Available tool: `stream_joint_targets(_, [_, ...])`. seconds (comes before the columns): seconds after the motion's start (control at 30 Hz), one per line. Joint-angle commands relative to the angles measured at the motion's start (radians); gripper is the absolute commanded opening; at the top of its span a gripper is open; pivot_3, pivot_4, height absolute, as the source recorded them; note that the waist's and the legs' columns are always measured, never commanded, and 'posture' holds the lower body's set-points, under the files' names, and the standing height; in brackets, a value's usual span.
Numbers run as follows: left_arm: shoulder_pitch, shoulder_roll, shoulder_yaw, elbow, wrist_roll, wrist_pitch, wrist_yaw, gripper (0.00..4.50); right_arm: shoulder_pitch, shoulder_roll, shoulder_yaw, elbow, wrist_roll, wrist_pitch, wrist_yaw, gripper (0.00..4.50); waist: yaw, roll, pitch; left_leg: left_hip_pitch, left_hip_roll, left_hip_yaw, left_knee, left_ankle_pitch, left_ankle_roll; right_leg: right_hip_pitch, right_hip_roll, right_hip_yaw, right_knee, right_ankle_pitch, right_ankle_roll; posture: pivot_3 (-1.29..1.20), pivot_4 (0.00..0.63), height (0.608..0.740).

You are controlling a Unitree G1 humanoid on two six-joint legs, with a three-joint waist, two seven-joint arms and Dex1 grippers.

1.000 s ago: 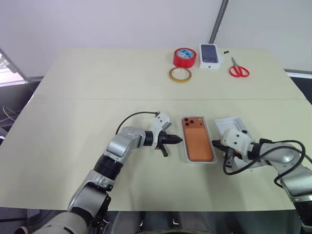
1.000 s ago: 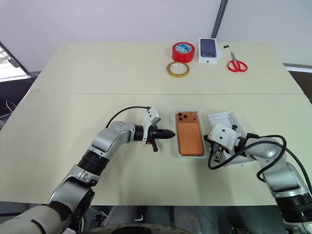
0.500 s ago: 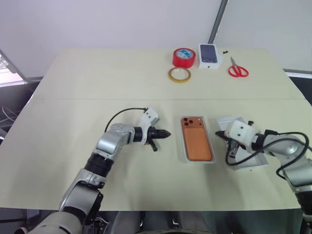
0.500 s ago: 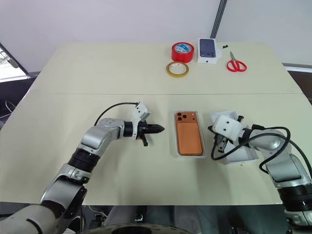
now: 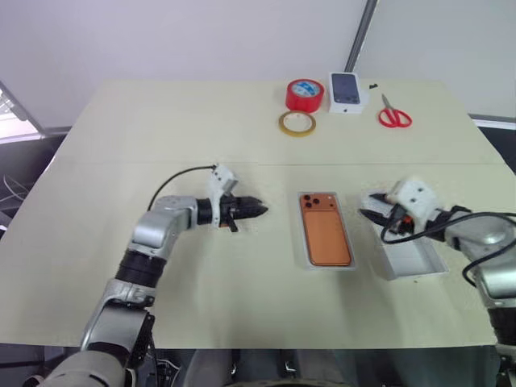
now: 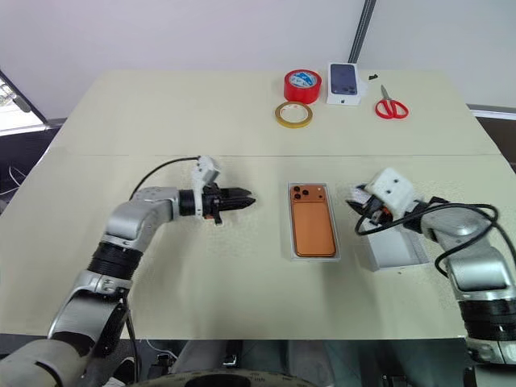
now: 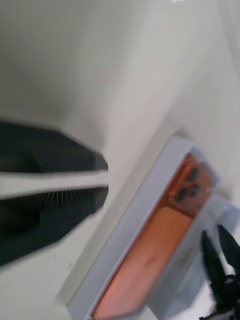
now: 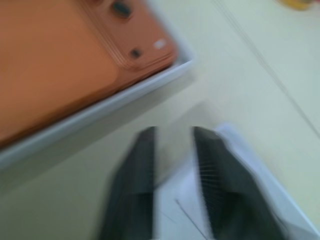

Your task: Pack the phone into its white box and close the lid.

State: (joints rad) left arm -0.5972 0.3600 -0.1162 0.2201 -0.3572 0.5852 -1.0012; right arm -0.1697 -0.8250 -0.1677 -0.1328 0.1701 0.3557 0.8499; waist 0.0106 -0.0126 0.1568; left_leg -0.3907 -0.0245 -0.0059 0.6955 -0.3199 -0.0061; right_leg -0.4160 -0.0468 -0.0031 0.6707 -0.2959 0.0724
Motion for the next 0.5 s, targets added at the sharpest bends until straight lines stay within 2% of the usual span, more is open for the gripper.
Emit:
stream_joint_targets(0.03, [0.006, 0.041, 0.047, -0.038, -0.026, -0.074, -0.052, 2.81, 0.071, 0.031, -0.102, -0.133, 0.075, 0.073, -0.049, 3.37, 0.001, 0.0, 0.0, 0.0, 0.0, 0.0, 0.0, 0.0, 0.0, 0.0, 0.0, 0.0, 0.0, 0.0, 0.0, 0.0, 0.15, 0.74])
stream_joint_targets(0.1, [0.039, 0.076, 0.037, -0.015, 0.023, -0.147, -0.045, 3.77, 0.144, 0.067, -0.133, -0.214, 0.087, 0.114, -0.096, 4.36, 0.003, 0.0, 0.0, 0.0, 0.0, 0.0, 0.0, 0.0, 0.0, 0.0, 0.0, 0.0, 0.0, 0.0, 0.0, 0.0, 0.15, 0.74])
stream_joint_targets(0.13, [0.055, 0.083, 0.047, -0.01, 0.023, -0.159, -0.038, 4.3, 0.178, 0.088, -0.145, -0.252, 0.087, 0.122, -0.122, 4.5, 0.002, 0.0, 0.0, 0.0, 0.0, 0.0, 0.0, 0.0, 0.0, 0.0, 0.0, 0.0, -0.001, 0.0, 0.0, 0.0, 0.15, 0.74])
stream_joint_targets(0.17, [0.077, 0.087, 0.059, -0.019, 0.016, -0.175, -0.034, 4.46, 0.214, 0.107, -0.157, -0.291, 0.086, 0.129, -0.143, 4.5, 0.002, 0.001, -0.001, 0.0, 0.0, 0.0, 0.0, 0.0, 0.0, 0.001, 0.0, 0.0, -0.001, 0.0, 0.0, 0.0, 0.15, 0.74])
stream_joint_targets(0.27, [0.13, 0.088, 0.095, -0.068, 0.0, -0.223, -0.015, 4.46, 0.268, 0.148, -0.197, -0.375, 0.089, 0.172, -0.213, 4.5, 0.0, 0.001, 0.0, 0.0, 0.0, 0.0, -0.001, -0.003, 0.005, 0.001, -0.001, 0.0, -0.001, 0.0, 0.0, 0.0, 0.15, 0.74])
stream_joint_targets(0.33, [0.138, 0.081, 0.102, -0.064, 0.038, -0.342, 0.01, 4.46, 0.269, 0.139, -0.198, -0.415, 0.075, 0.197, -0.24, 4.5, 0.0, 0.001, 0.0, 0.0, 0.0, 0.0, 0.0, -0.003, 0.005, 0.001, -0.001, 0.0, -0.001, 0.0, 0.0, 0.0, 0.15, 0.74])
stream_joint_targets(0.5, [0.106, 0.078, 0.15, -0.048, -0.039, -0.426, -0.066, 4.46, 0.25, 0.126, -0.122, -0.459, 0.052, 0.368, -0.314, 4.5, 0.001, 0.001, 0.0, 0.001, 0.0, 0.0, 0.0, -0.003, 0.005, 0.001, -0.001, 0.0, 0.0, 0.0, 0.0, 0.0, 0.15, 0.74])
